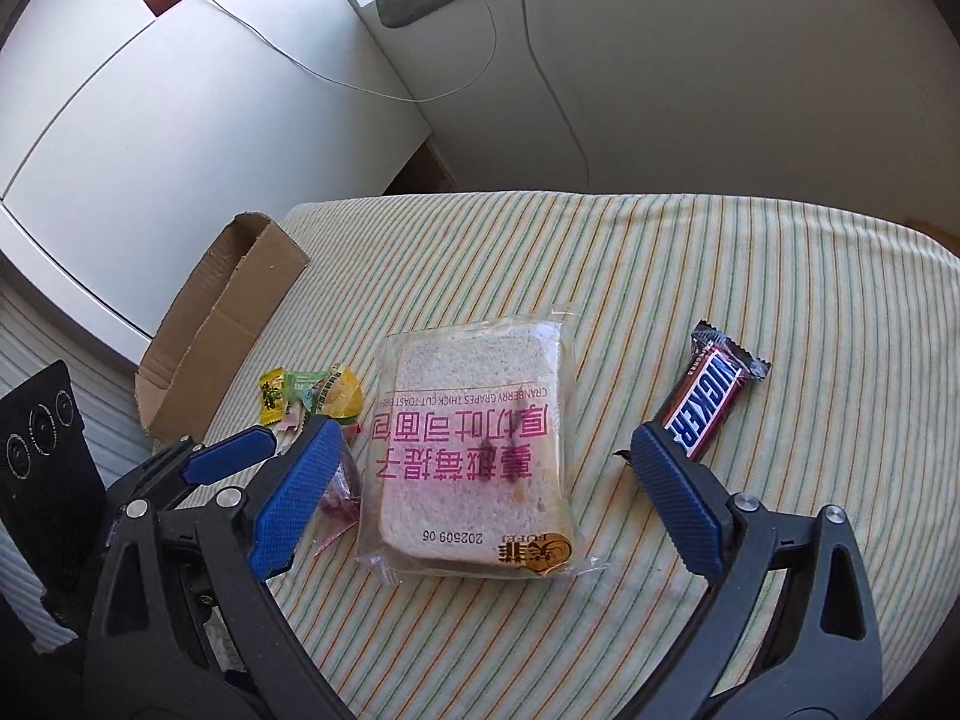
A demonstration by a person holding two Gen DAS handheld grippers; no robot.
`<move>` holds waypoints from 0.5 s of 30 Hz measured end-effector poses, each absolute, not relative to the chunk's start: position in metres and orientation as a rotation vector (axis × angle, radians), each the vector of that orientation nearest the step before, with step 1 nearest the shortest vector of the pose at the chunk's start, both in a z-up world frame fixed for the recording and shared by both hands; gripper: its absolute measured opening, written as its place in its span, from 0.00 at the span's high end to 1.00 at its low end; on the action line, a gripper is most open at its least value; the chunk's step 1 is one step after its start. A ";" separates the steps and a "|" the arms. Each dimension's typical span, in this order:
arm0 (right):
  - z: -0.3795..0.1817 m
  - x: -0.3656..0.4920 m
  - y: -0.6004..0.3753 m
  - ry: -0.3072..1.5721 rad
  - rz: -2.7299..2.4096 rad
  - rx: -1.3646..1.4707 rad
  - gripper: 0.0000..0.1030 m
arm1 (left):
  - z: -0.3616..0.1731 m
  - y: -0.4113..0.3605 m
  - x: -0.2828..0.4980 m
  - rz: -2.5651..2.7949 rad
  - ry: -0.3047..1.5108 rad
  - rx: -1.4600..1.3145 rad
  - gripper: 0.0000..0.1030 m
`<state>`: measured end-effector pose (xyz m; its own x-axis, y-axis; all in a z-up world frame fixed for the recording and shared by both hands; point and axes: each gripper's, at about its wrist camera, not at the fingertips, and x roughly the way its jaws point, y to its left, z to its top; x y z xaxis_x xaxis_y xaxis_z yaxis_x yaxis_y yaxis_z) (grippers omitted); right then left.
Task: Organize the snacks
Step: 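Grasp the bagged bread loaf with both tools from opposite sides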
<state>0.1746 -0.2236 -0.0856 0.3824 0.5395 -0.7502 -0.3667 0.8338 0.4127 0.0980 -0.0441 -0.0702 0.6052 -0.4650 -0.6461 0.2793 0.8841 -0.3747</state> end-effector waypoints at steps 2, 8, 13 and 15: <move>-0.091 0.176 -0.227 1.043 0.593 0.214 0.12 | -0.072 -0.049 0.102 -0.452 0.821 -0.248 0.30; -0.101 0.174 -0.234 1.072 0.619 0.232 0.24 | -0.078 -0.065 0.114 -0.493 0.854 -0.233 0.38; -0.109 0.175 -0.235 1.094 0.630 0.233 0.29 | -0.087 -0.074 0.127 -0.511 0.897 -0.241 0.38; -0.110 0.176 -0.234 1.101 0.632 0.231 0.36 | -0.092 -0.075 0.132 -0.513 0.912 -0.250 0.38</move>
<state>0.1761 -0.2344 -0.1102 0.3002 0.5816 -0.7560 -0.3603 0.8030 0.4747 0.1318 -0.0749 -0.0916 0.5035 -0.5230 -0.6878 0.3159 0.8523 -0.4169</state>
